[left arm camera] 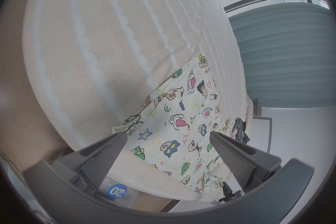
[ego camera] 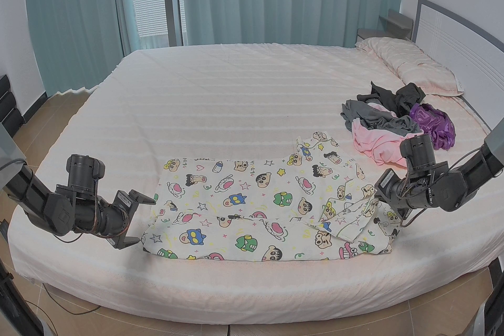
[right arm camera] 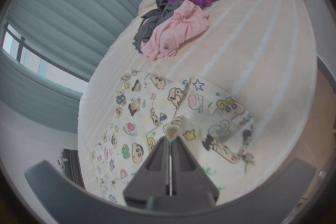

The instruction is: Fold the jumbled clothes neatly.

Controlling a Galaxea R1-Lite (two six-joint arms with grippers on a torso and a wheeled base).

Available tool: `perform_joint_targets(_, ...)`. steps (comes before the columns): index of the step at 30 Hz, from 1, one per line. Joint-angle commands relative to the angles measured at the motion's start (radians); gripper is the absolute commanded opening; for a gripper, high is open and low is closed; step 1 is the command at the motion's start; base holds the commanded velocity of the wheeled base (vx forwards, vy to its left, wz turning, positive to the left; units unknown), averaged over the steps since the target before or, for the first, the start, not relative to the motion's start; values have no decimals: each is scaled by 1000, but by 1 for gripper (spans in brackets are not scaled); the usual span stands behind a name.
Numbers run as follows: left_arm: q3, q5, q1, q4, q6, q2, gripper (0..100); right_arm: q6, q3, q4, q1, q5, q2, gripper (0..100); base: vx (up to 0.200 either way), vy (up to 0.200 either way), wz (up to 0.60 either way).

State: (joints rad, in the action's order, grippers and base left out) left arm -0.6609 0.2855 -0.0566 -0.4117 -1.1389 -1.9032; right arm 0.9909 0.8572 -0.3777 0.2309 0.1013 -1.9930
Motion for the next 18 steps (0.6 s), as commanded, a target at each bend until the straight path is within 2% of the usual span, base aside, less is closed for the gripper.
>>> perform_joint_targets(1,9,1,0,-1,-1,-7,100,3,-20,66,25,0,125,0,0,0,0)
perform_joint_targets(11,10,43,0,1,-1,-7,100,8,-202,74,93,15,191,0,0,0,0)
perform_joint_targets(18,20,44,0,-1,-1,-4,100,14,-250,69,137,87,194,0,0,0,0)
